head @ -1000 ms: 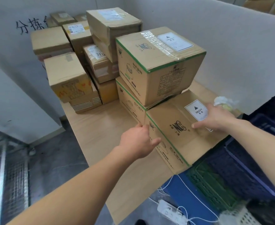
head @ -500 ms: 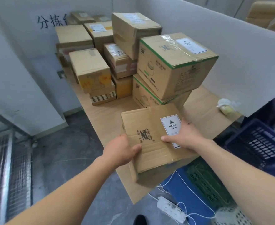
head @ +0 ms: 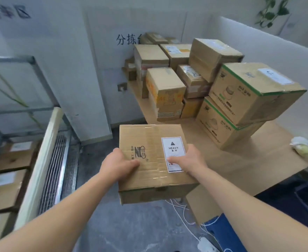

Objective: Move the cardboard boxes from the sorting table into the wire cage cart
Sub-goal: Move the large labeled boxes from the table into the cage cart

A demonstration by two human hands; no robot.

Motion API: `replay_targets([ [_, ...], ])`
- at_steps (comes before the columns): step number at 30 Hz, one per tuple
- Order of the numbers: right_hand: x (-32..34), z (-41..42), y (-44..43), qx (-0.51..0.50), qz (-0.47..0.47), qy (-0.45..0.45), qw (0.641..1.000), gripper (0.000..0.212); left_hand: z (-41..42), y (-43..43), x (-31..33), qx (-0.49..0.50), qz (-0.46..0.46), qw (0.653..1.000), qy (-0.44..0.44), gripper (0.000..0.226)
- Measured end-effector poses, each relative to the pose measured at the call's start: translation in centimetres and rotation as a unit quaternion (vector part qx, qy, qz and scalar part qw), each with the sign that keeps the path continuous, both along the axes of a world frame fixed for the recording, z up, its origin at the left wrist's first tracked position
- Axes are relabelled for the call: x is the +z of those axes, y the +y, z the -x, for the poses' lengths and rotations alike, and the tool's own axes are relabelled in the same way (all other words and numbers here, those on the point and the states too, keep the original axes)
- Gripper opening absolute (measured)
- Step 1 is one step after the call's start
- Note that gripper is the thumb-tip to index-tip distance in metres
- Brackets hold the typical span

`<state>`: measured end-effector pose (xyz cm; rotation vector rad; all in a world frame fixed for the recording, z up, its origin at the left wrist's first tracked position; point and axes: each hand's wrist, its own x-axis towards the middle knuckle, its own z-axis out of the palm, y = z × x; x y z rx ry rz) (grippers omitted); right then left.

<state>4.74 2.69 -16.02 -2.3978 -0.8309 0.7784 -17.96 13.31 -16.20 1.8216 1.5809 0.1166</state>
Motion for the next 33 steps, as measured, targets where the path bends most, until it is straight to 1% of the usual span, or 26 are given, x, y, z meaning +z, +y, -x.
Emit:
replay_targets([
  [4, 1.3, 5.7, 4.6, 0.063, -0.031, 0.008, 0.998, 0.061, 6.9, 2.5, 1.6, 0.055, -0.011, 0.998, -0.016, 0.062],
  [11, 3.8, 13.9, 12.5, 0.19, -0.053, -0.026, 0.98, 0.056, 16.6, 5.6, 3.6, 0.159, -0.041, 0.986, -0.036, 0.066],
  [14, 4.3, 16.7, 15.8, 0.233, -0.067, -0.023, 0.97, 0.047, 19.8, 6.8, 3.9, 0.204, -0.047, 0.976, -0.059, 0.061],
  [18, 4.3, 20.3, 20.6, 0.293, -0.081, 0.002, 0.953, 0.039, 23.4, 8.7, 4.0, 0.248, -0.043, 0.966, -0.058, 0.066],
  [22, 4.0, 23.5, 26.0, 0.353, -0.087, 0.025, 0.931, 0.034, 26.2, 10.9, 3.9, 0.312, -0.055, 0.948, -0.038, 0.065],
  [25, 4.0, 25.8, 30.2, 0.398, -0.081, 0.038, 0.913, 0.034, 27.9, 12.4, 3.8, 0.358, -0.072, 0.93, -0.032, 0.042],
  [27, 4.0, 27.4, 32.8, 0.428, -0.076, 0.039, 0.9, 0.034, 29.0, 13.1, 3.7, 0.389, -0.073, 0.918, -0.034, 0.044],
  [31, 4.0, 30.9, 36.9, 0.486, -0.071, 0.031, 0.871, 0.037, 30.9, 13.9, 3.2, 0.443, -0.063, 0.893, -0.045, 0.059],
  [33, 3.8, 33.1, 38.3, 0.513, -0.071, 0.029, 0.855, 0.037, 32.1, 13.7, 2.6, 0.473, -0.055, 0.878, -0.058, 0.058],
])
